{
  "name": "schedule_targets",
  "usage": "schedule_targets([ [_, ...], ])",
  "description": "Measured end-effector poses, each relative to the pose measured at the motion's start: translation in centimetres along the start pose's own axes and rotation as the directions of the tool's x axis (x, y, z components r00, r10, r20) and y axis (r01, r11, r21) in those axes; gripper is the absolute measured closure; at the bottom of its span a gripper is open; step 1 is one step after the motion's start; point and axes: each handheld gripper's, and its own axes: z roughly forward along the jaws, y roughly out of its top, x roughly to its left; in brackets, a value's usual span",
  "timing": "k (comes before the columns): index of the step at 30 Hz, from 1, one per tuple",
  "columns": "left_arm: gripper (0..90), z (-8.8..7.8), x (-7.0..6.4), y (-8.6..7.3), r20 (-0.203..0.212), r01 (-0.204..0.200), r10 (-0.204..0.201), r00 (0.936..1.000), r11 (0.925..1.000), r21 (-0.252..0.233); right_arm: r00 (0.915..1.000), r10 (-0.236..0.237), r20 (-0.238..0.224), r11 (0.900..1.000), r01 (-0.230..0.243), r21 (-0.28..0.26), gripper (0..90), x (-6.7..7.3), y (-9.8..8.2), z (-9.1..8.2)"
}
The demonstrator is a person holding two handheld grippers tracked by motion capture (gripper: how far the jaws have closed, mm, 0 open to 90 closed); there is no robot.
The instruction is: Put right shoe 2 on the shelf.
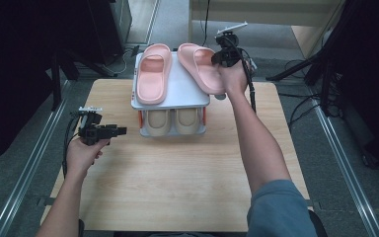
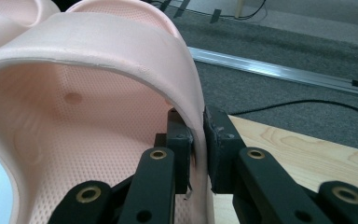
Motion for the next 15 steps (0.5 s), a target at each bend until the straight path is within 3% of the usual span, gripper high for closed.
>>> schedule_targets([
  [8, 44.0, -0.2, 0.0, 0.1, 0.004, -0.002, 0.002, 1.0000, 1.0000, -0.003, 0.9992, -0.005, 0.041, 1.000, 0.004, 0.017, 79.4, 1.6, 1.0, 1.2],
  [15, 44.0, -0.2, 0.0, 0.1, 0.006, -0.001, 0.001, 1.0000, 1.0000, -0.007, 0.9989, -0.039, 0.026, 0.999, 0.039, 0.017, 74.7, 3.2, 0.8, 1.6],
])
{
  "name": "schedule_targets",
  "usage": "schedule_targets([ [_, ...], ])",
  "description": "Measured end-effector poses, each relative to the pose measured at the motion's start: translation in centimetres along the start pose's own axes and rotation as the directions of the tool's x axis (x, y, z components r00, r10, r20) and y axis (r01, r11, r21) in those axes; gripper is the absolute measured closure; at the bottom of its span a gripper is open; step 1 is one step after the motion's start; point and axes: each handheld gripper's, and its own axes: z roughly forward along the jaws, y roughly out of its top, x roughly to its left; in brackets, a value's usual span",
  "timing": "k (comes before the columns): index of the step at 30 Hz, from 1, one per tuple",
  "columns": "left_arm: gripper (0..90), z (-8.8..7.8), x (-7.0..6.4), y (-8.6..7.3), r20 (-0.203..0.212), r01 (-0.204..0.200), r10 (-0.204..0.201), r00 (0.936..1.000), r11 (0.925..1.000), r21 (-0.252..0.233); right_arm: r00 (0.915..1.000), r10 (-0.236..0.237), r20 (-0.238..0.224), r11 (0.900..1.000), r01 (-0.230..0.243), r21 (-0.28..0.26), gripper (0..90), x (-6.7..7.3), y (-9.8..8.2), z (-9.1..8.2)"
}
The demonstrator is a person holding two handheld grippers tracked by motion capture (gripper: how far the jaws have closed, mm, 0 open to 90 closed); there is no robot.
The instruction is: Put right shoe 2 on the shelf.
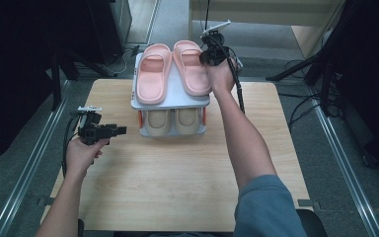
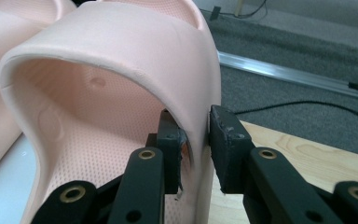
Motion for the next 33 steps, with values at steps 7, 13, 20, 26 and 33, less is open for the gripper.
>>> schedule_targets([
  [7, 44.0, 0.2, 0.0, 0.1, 0.003, 0.003, -0.003, 1.0000, 1.0000, 0.004, 0.9986, -0.012, -0.051, 1.000, 0.011, -0.017, 71.0, 0.5, -0.8, -0.6],
  [13, 44.1, 0.4, -0.1, 0.1, 0.003, -0.003, 0.003, 1.0000, 0.9999, 0.012, 0.9966, -0.049, -0.066, 0.999, 0.047, -0.022, 71.5, 0.9, -1.6, -1.1],
  [20, 44.0, 0.6, -0.2, 0.1, 0.003, -0.006, 0.006, 1.0000, 0.9998, 0.018, 0.9954, -0.056, -0.078, 0.998, 0.053, -0.031, 77.2, 0.7, -2.2, -1.5],
  [26, 44.0, 0.6, -0.1, 0.1, 0.002, -0.006, 0.006, 1.0000, 0.9998, 0.021, 0.9927, -0.039, -0.114, 0.999, 0.037, -0.027, 77.7, 0.7, -2.5, -1.9],
  [33, 44.6, 0.7, -0.1, 0.1, -0.003, -0.003, 0.003, 1.0000, 0.9997, 0.025, 0.9895, -0.033, -0.141, 0.998, 0.026, -0.051, 74.4, 1.1, -3.2, -2.3],
])
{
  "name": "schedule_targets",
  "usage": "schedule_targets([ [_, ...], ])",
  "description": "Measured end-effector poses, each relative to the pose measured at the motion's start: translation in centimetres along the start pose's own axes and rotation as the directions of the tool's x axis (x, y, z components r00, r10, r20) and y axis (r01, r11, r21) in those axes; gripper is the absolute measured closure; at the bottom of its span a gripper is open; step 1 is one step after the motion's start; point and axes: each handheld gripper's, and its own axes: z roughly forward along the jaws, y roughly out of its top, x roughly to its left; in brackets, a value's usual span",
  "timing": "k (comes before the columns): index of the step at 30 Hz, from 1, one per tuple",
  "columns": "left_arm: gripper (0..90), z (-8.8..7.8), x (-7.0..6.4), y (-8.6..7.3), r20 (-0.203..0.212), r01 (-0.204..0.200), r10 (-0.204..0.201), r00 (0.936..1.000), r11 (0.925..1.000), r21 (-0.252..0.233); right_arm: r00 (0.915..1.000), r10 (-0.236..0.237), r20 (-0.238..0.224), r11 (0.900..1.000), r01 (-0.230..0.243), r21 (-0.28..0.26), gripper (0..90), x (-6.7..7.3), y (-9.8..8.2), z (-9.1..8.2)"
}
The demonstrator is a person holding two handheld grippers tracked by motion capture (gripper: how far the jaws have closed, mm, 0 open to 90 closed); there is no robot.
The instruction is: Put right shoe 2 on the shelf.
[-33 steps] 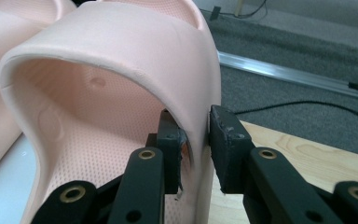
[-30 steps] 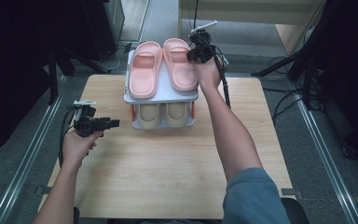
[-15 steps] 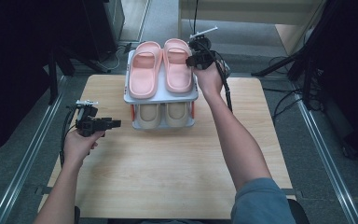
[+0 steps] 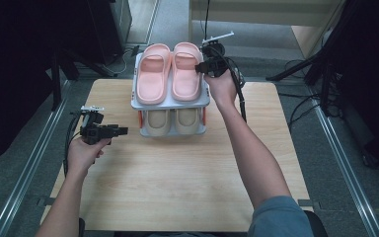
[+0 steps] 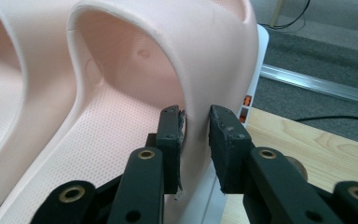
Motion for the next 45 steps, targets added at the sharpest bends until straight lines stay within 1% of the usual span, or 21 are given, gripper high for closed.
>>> schedule_targets([
  [2, 44.5, 0.0, 0.0, 0.0, 0.000, -0.004, 0.004, 1.0000, 1.0000, 0.000, 0.9999, -0.010, -0.010, 1.000, 0.010, -0.004, 72.9, 0.1, -0.1, -0.1],
  [4, 44.4, 0.0, 0.0, 0.0, 0.001, -0.005, 0.005, 1.0000, 1.0000, 0.000, 0.9996, -0.016, -0.022, 1.000, 0.016, 0.000, 66.2, 0.2, -0.1, -0.1],
  [6, 44.4, 0.0, 0.0, 0.0, 0.000, -0.004, 0.004, 1.0000, 1.0000, 0.000, 0.9994, -0.033, -0.013, 0.999, 0.033, -0.010, 65.0, 0.5, -0.1, -0.4],
  [8, 44.3, -0.1, 0.1, 0.0, -0.001, -0.003, 0.003, 1.0000, 1.0000, -0.003, 0.9985, -0.050, -0.023, 0.998, 0.050, -0.026, 63.9, 0.5, -0.1, -0.7],
  [12, 44.2, -0.1, 0.1, 0.0, -0.001, -0.002, 0.002, 1.0000, 1.0000, -0.002, 0.9960, -0.072, -0.054, 0.997, 0.070, -0.039, 63.9, 0.7, -0.1, -1.4],
  [16, 44.2, 0.0, 0.0, 0.0, -0.003, -0.001, 0.001, 1.0000, 1.0000, -0.003, 0.9926, -0.092, -0.078, 0.995, 0.089, -0.049, 64.0, 0.8, -0.5, -2.2],
  [18, 44.1, 0.0, 0.0, 0.0, -0.004, 0.000, 0.000, 1.0000, 1.0000, -0.002, 0.9911, -0.105, -0.081, 0.993, 0.101, -0.053, 65.3, 0.6, -0.8, -2.7],
  [19, 44.1, -0.1, 0.1, 0.0, -0.004, -0.001, 0.001, 1.0000, 1.0000, -0.003, 0.9895, -0.114, -0.088, 0.992, 0.110, -0.054, 66.2, 0.5, -1.0, -3.0],
  [22, 44.1, -0.1, 0.1, 0.0, -0.007, -0.002, 0.002, 1.0000, 1.0000, -0.001, 0.9861, -0.119, -0.116, 0.992, 0.114, -0.052, 68.6, 0.0, -1.5, -3.6],
  [24, 44.1, 0.0, 0.0, 0.0, -0.009, -0.002, 0.002, 1.0000, 1.0000, 0.000, 0.9840, -0.131, -0.121, 0.991, 0.126, -0.053, 70.2, -0.3, -1.9, -4.0],
  [28, 44.1, 0.0, -0.1, 0.1, -0.010, -0.007, 0.007, 0.9999, 1.0000, 0.000, 0.9817, -0.128, -0.140, 0.991, 0.121, -0.058, 72.2, -0.8, -2.7, -4.5],
  [33, 44.0, 0.0, -0.1, 0.1, -0.007, -0.012, 0.012, 0.9999, 0.9999, 0.004, 0.9763, -0.139, -0.166, 0.990, 0.131, -0.059, 74.8, -0.3, -3.5, -4.7],
  [38, 43.9, 0.0, -0.1, 0.1, -0.007, -0.007, 0.007, 1.0000, 1.0000, 0.002, 0.9706, -0.152, -0.187, 0.987, 0.140, -0.075, 74.8, 0.0, -4.7, -5.0],
  [41, 43.9, 0.0, -0.1, 0.0, -0.006, -0.010, 0.010, 0.9999, 0.9999, 0.003, 0.9660, -0.169, -0.196, 0.985, 0.156, -0.080, 74.7, 0.2, -5.6, -5.3],
  [45, 43.8, 0.0, -0.1, 0.0, -0.008, -0.010, 0.010, 0.9999, 0.9999, 0.004, 0.9607, -0.172, -0.218, 0.984, 0.157, -0.086, 73.9, 0.1, -6.8, -5.8],
])
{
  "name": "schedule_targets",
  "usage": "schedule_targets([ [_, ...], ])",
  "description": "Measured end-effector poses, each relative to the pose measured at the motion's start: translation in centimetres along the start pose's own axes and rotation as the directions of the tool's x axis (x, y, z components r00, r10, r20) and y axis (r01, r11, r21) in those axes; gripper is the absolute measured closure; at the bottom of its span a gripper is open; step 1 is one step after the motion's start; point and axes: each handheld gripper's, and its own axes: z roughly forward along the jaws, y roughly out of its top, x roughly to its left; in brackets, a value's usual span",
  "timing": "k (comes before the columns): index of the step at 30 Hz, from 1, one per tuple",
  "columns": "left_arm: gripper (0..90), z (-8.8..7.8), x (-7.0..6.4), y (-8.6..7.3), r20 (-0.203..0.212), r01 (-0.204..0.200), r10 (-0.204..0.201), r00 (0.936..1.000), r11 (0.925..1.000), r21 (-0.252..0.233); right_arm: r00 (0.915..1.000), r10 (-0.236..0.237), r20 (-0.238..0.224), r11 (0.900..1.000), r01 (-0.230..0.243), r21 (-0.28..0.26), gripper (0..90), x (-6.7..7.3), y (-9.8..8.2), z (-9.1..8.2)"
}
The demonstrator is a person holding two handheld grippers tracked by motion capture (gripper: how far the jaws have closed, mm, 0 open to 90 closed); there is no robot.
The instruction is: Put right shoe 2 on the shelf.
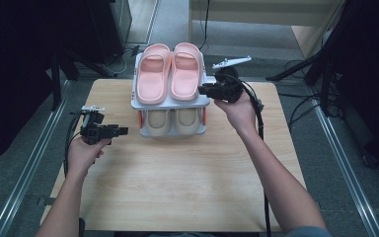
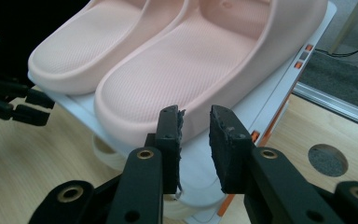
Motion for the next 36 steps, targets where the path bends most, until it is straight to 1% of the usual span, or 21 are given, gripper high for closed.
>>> schedule_targets([
  [6, 43.7, 0.1, -0.1, 0.0, -0.002, 0.001, -0.001, 1.0000, 1.0000, 0.004, 0.9997, -0.015, -0.021, 1.000, 0.015, -0.021, 71.8, 0.2, -1.8, -1.0],
  [10, 43.6, 0.1, -0.1, 0.0, -0.001, 0.000, 0.000, 1.0000, 1.0000, 0.004, 0.9978, -0.057, -0.033, 0.998, 0.055, -0.032, 70.1, 0.6, -3.0, -1.5],
  [13, 43.5, 0.1, -0.1, 0.0, 0.000, 0.001, -0.001, 1.0000, 1.0000, 0.003, 0.9956, -0.086, -0.039, 0.996, 0.085, -0.029, 68.3, 0.8, -4.1, -1.7],
  [16, 43.5, 0.1, -0.1, 0.0, -0.001, 0.002, -0.002, 1.0000, 1.0000, 0.005, 0.9947, -0.090, -0.049, 0.996, 0.089, -0.029, 67.2, 0.7, -5.2, -1.9],
  [19, 43.4, 0.1, -0.2, -0.1, -0.001, 0.002, -0.002, 1.0000, 1.0000, 0.005, 0.9949, -0.080, -0.062, 0.997, 0.078, -0.025, 66.4, 0.7, -6.5, -2.1],
  [21, 43.4, 0.1, -0.1, -0.1, 0.000, 0.001, -0.001, 1.0000, 1.0000, 0.005, 0.9938, -0.091, -0.064, 0.995, 0.089, -0.034, 65.5, 0.7, -7.3, -2.2],
  [25, 43.3, 0.1, -0.1, -0.1, -0.001, -0.003, 0.003, 1.0000, 0.9999, 0.010, 0.9933, -0.090, -0.073, 0.996, 0.087, -0.037, 63.9, 0.6, -8.7, -2.4],
  [30, 43.4, 0.2, -0.3, -0.1, -0.001, -0.009, 0.009, 1.0000, 0.9999, 0.011, 0.9935, -0.075, -0.085, 0.997, 0.072, -0.038, 62.1, 0.4, -10.9, -2.1],
  [36, 43.5, 0.3, -0.5, -0.1, -0.004, -0.024, 0.024, 0.9997, 0.9996, 0.015, 0.9940, -0.058, -0.092, 0.998, 0.055, -0.035, 60.6, 0.0, -12.8, -1.6],
])
